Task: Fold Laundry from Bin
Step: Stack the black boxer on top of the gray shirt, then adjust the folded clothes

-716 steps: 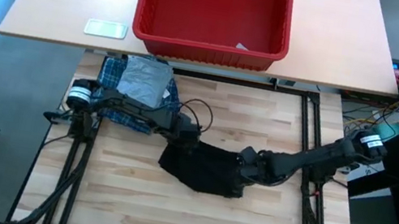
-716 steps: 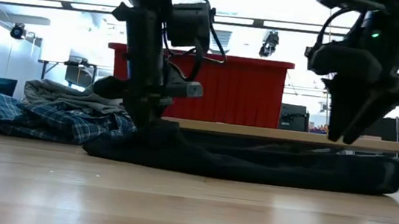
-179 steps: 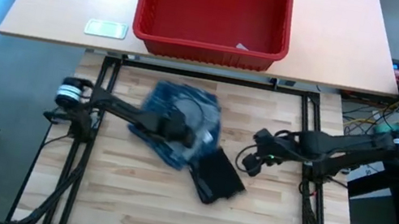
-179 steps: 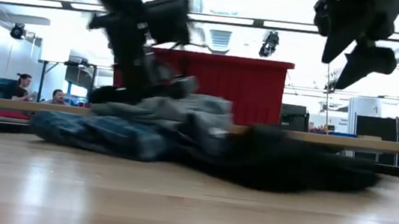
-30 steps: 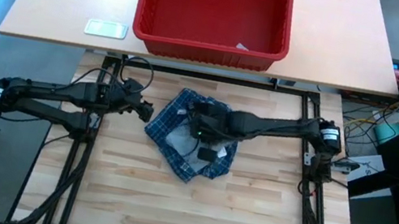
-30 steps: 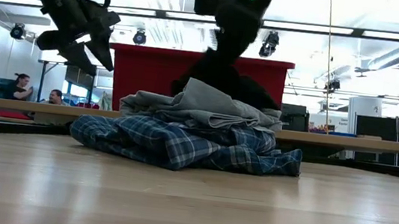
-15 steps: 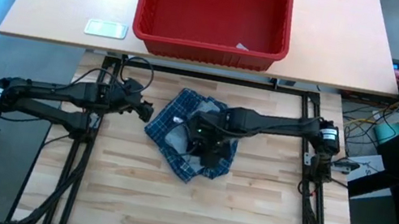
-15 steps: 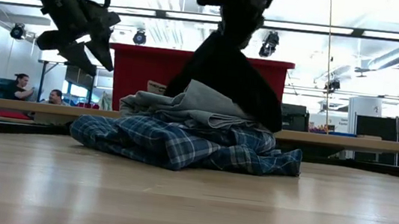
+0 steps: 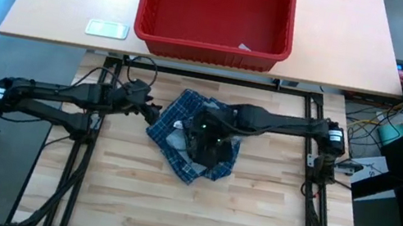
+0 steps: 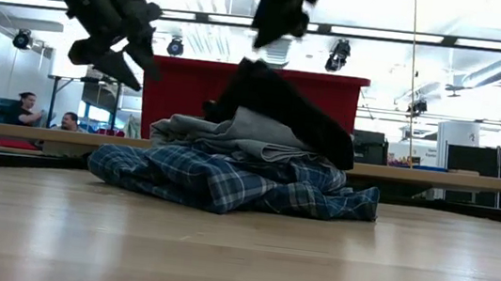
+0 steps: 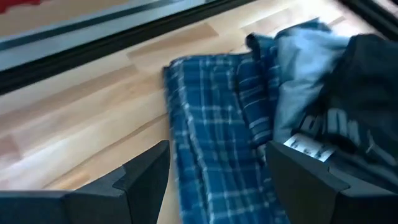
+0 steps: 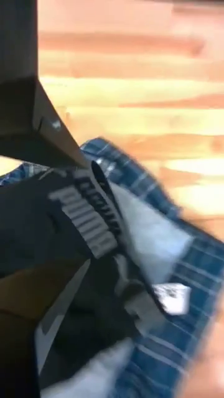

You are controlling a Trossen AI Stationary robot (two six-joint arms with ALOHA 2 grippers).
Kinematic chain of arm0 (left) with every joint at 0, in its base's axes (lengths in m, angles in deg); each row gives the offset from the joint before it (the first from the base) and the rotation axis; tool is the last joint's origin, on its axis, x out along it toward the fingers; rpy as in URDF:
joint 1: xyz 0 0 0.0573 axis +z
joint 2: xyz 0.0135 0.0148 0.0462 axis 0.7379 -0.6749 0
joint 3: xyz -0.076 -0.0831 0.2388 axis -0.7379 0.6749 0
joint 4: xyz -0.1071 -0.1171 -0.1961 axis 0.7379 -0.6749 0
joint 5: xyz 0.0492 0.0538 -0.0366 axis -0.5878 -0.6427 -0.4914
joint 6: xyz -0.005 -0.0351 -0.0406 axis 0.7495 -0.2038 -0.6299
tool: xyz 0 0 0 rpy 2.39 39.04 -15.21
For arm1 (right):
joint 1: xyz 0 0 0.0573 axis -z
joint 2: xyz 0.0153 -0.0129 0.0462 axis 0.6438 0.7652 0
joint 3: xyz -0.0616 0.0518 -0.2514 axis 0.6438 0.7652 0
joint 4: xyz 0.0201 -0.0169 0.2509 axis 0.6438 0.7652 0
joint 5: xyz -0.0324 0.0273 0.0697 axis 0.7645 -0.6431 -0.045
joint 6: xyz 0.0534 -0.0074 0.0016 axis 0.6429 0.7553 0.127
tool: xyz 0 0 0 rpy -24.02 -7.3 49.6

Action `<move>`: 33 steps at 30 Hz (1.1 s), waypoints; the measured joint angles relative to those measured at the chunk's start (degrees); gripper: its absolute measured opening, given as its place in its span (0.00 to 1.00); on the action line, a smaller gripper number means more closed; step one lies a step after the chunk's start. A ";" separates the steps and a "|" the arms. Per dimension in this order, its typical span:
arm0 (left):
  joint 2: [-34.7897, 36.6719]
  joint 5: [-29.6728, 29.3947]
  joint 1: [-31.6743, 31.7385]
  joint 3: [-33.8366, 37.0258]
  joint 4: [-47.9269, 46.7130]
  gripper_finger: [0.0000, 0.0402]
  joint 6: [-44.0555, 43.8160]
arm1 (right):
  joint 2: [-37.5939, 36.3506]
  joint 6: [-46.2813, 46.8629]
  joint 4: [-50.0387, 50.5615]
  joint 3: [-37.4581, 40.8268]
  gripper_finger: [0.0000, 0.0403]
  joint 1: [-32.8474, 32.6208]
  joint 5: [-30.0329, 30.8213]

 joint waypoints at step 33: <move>-13.23 19.24 11.53 0.00 2.08 0.62 6.26 | -12.88 7.66 -4.44 14.88 0.69 4.55 15.60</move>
